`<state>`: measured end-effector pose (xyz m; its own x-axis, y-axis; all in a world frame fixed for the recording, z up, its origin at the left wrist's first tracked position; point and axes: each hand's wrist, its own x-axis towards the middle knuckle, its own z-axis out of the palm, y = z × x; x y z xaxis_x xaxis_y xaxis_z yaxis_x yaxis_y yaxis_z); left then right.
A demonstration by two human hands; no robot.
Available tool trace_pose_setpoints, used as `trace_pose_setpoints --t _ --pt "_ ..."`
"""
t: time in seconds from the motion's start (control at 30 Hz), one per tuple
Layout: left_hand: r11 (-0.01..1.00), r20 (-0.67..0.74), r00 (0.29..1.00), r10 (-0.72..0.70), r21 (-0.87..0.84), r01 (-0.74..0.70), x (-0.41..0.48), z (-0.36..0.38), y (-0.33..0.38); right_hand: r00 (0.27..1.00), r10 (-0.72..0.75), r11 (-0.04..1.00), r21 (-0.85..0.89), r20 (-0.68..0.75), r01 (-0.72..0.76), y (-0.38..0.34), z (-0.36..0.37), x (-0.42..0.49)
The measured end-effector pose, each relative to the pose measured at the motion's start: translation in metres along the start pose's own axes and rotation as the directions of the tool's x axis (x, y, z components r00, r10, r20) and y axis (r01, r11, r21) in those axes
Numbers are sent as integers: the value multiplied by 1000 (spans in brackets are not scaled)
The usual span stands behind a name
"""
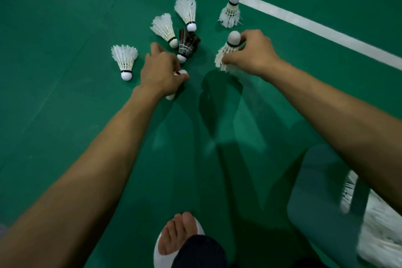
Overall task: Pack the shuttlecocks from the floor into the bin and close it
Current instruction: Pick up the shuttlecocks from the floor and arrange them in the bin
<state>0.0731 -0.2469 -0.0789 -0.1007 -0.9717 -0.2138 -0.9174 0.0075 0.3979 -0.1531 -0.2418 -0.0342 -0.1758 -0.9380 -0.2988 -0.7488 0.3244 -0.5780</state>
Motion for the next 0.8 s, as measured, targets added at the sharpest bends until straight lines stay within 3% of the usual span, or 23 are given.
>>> trace_pose_setpoints --t 0.1,0.23,0.4,0.53,0.67,0.8 --pt "988 -79 996 49 -139 -60 -28 2 26 995 46 997 -61 94 -40 -9 -28 -19" --pt "934 -162 975 151 -300 -194 -74 -4 74 996 72 996 -58 47 -70 -16 -75 -61" --pt "872 -265 928 260 -348 -344 -123 -28 136 990 141 968 208 -2 -137 4 -136 -146" --pt "753 -306 853 423 -405 -519 -182 -44 208 968 215 899 413 -128 -145 46 -188 -241" --pt "616 -193 761 619 -481 -624 -251 -26 280 885 409 865 404 -224 -298 112 -229 -328" --pt "620 13 698 716 -474 -626 -282 22 312 748 560 828 203 -357 -523 190 -225 -371"
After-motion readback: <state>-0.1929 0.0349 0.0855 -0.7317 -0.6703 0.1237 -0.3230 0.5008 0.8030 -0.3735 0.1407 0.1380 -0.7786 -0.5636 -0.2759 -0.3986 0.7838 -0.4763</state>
